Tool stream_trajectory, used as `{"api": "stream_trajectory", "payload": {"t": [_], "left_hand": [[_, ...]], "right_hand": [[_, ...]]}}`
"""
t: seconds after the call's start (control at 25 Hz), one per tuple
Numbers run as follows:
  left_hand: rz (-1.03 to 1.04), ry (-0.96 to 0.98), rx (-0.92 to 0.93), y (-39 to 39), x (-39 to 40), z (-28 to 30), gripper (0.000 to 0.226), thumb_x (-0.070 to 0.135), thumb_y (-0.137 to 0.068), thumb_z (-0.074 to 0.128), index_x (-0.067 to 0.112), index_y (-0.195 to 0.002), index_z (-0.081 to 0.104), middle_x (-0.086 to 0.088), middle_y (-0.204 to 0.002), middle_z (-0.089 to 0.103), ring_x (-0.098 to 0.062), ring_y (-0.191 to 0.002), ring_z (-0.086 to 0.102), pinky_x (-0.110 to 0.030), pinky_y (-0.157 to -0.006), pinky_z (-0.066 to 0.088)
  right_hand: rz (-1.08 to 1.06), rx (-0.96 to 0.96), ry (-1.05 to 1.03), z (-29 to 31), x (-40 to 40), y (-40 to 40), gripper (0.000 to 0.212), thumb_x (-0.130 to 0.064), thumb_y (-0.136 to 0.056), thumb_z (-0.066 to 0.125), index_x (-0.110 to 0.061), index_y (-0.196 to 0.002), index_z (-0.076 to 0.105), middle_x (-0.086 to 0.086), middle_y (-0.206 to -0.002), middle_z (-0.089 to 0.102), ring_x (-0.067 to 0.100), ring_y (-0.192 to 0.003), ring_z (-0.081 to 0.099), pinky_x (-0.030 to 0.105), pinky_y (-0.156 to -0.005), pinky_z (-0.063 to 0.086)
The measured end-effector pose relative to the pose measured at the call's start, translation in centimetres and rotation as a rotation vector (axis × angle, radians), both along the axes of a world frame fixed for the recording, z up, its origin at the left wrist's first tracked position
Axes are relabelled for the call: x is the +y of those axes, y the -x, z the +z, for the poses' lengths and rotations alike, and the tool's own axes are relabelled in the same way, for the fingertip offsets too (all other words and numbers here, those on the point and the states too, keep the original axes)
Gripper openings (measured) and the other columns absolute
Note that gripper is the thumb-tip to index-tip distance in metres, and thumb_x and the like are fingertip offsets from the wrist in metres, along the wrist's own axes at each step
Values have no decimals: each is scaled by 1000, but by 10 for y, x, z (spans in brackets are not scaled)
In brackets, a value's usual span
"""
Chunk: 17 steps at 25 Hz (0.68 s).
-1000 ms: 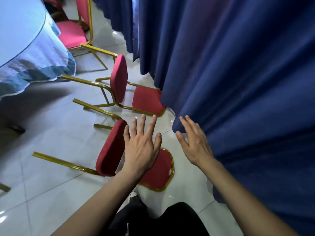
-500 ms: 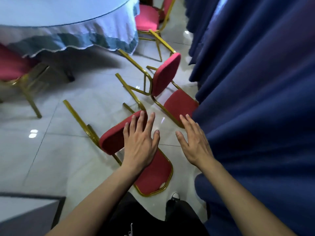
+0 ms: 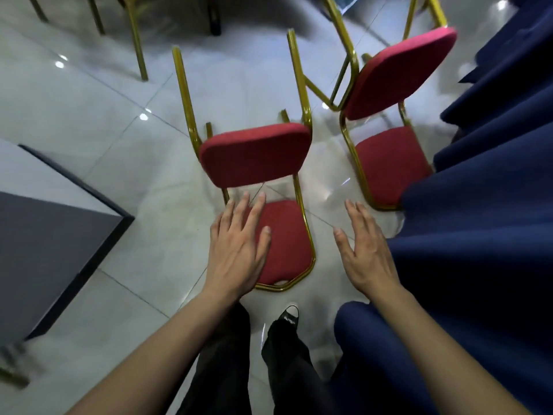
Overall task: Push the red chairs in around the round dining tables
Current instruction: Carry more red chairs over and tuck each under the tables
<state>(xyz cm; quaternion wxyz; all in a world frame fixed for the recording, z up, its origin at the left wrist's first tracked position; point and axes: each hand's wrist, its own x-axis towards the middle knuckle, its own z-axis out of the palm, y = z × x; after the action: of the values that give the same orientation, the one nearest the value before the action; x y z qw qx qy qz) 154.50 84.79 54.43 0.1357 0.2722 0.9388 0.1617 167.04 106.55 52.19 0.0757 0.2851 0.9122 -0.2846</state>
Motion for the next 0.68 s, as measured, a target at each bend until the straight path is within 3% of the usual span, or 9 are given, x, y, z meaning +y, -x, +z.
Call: {"api": "stream_trajectory", "payload": {"t": [0.24,0.68], "left_hand": [[73,41,-127,-27,-18,-144,63,49,-101,19,33,-161,14,-2,-169,16,-27,-154,16,-46,-121,22],[152,123,-311,-55,-44,-468,62,48,-104,28,40,-160,2,4,-170,9,-26,-155,12,-53,-119,25]], "right_hand": [[22,-65,38,-147,-6,-11,65,-51,-104,34,-33,-163,13,2,-170,13,22,-154,18,44,-123,21],[91,-275,6,-461,3,-29,72,-54,-104,38,-38,-162,0,0,-171,7,26,-154,19,45,-123,23]]}}
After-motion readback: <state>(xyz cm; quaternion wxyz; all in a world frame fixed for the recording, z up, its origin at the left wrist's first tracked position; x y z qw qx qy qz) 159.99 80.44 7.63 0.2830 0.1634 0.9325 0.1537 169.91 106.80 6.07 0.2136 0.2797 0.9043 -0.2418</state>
